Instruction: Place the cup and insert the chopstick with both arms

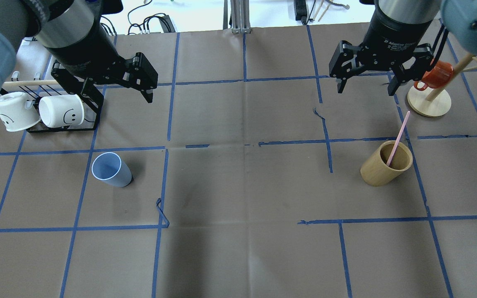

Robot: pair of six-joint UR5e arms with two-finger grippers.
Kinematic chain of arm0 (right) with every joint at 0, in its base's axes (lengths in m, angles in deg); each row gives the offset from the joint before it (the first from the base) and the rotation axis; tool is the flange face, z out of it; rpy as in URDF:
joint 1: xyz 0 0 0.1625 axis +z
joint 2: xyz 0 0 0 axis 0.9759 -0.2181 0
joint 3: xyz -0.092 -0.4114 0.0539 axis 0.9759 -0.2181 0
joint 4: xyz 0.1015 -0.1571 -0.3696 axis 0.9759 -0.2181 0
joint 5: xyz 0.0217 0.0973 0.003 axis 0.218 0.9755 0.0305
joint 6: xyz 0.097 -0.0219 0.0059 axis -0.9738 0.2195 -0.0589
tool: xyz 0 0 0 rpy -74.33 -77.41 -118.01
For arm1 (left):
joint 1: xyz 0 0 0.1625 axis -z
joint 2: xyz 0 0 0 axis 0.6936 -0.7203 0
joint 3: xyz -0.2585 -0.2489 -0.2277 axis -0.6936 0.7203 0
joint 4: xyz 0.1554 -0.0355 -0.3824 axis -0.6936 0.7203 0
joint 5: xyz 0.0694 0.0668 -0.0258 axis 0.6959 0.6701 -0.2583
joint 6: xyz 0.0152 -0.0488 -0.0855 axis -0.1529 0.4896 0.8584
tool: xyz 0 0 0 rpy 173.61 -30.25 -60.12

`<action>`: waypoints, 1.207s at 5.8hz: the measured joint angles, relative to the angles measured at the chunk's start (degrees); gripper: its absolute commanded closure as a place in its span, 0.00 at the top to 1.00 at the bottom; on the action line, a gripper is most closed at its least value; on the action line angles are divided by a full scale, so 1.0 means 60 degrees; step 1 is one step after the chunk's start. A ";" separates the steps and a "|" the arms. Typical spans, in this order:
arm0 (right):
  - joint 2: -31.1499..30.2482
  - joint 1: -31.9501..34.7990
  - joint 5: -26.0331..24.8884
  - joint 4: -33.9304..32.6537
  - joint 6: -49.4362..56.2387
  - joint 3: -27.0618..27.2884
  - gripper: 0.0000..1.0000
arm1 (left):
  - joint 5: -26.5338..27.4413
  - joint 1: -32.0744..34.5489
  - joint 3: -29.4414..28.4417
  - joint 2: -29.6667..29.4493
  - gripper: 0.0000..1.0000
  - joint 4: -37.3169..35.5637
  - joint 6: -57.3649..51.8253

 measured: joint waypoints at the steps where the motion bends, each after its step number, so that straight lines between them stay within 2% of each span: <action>1: 0.0000 0.0000 0.0000 0.0000 0.0000 0.0000 1.00 | -0.0004 0.0003 -0.0004 -0.0002 0.99 -0.0003 0.0000; 6: 0.0006 -0.0011 0.0010 0.0009 -0.0028 0.0000 1.00 | -0.0036 -0.0038 0.0054 -0.0002 0.99 -0.0087 -0.0137; 7: 0.0011 -0.0030 -0.0012 0.0022 -0.0005 0.0004 1.00 | 0.0240 -0.0288 0.0164 0.0021 0.99 -0.0053 -0.0417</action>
